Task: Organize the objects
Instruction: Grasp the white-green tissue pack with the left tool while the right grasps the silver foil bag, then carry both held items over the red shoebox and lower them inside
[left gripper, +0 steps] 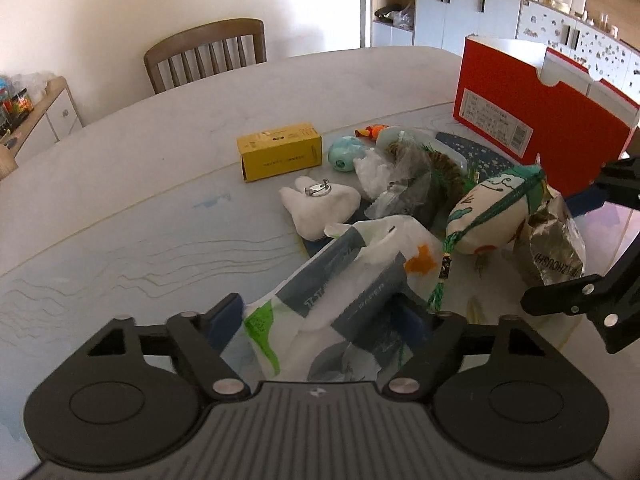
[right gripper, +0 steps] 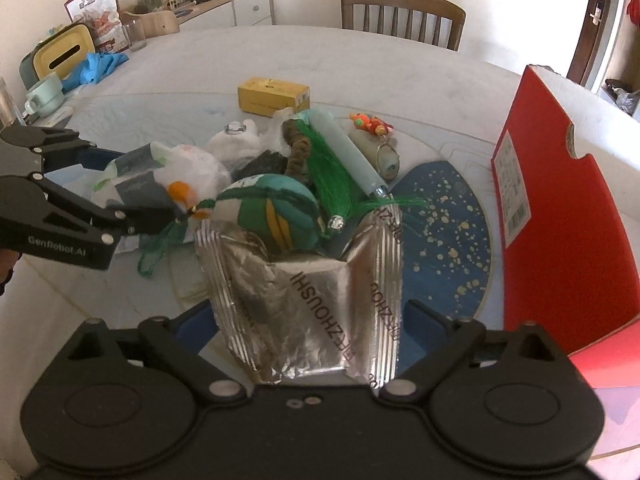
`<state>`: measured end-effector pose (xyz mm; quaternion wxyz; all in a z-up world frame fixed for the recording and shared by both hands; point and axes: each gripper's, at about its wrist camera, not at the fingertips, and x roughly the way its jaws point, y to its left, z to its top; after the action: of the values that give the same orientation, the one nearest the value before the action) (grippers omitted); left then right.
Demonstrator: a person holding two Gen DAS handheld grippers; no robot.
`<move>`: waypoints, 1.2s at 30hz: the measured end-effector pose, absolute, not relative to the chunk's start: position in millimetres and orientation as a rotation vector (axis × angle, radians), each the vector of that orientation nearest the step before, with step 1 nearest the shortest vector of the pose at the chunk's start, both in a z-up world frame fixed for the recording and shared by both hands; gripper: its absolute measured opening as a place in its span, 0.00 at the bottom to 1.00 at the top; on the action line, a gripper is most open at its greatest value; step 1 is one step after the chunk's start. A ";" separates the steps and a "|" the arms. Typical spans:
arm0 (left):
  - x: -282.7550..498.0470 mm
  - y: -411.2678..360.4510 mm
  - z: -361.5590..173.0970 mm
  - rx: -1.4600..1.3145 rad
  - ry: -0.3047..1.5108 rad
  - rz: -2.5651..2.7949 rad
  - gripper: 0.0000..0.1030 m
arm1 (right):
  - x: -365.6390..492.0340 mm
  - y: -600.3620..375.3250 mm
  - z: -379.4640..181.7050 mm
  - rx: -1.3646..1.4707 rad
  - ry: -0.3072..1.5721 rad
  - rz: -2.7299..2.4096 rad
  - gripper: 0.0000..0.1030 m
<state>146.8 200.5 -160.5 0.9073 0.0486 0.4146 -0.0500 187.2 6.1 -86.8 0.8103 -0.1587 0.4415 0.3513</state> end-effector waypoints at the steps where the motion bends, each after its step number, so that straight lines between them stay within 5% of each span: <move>1: 146.5 201.0 -160.4 0.094 0.855 -0.106 0.70 | 187.0 6.4 -86.6 -0.339 0.943 0.752 0.90; 8: 141.9 204.7 -158.4 0.054 0.843 -0.102 0.51 | 184.4 6.9 -82.3 -0.342 0.934 0.744 0.82; 11: 138.6 206.5 -156.0 0.035 0.839 -0.091 0.41 | 180.9 6.6 -78.5 -0.349 0.918 0.742 0.72; 13: 137.3 207.9 -154.2 0.022 0.840 -0.079 0.36 | 178.9 5.8 -75.7 -0.355 0.904 0.732 0.55; 18: 131.8 208.9 -148.8 -0.005 0.828 -0.068 0.32 | 177.3 2.6 -71.3 -0.354 0.900 0.715 0.45; 36: 104.1 188.2 -77.3 0.003 0.724 -0.068 0.31 | 162.5 -34.6 -7.8 -0.222 0.828 0.667 0.43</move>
<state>104.1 188.2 -77.3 0.9347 0.0014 0.3539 -0.0332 162.5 -34.6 -7.8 0.8561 -0.1056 0.3938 0.3175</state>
